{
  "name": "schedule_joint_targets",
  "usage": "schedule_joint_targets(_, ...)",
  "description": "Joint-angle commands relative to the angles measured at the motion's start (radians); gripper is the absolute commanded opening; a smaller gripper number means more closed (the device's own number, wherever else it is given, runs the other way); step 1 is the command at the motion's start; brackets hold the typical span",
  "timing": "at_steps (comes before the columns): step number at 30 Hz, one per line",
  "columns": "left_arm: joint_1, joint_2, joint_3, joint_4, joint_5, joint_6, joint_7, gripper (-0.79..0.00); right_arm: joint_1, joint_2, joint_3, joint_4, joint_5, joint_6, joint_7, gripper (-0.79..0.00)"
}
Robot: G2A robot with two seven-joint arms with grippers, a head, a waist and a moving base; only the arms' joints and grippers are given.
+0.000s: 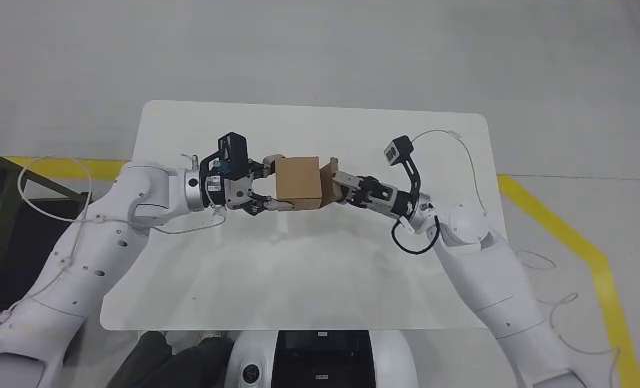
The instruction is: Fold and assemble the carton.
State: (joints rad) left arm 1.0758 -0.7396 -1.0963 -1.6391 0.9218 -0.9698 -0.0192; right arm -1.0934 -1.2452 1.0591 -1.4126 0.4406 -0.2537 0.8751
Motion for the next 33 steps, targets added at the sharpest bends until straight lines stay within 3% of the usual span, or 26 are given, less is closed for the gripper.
schedule_joint_targets(1,0.001,-0.002,-0.003,0.000,0.002,-0.002,0.003,-0.416,0.001,0.000,0.000,0.001,0.000,0.002,-0.002,-0.409)
schedule_joint_targets(33,0.034,-0.027,-0.047,-0.016,0.081,0.022,0.019,-0.416,-0.019,-0.001,-0.019,-0.116,-0.152,0.078,-0.125,-0.437)
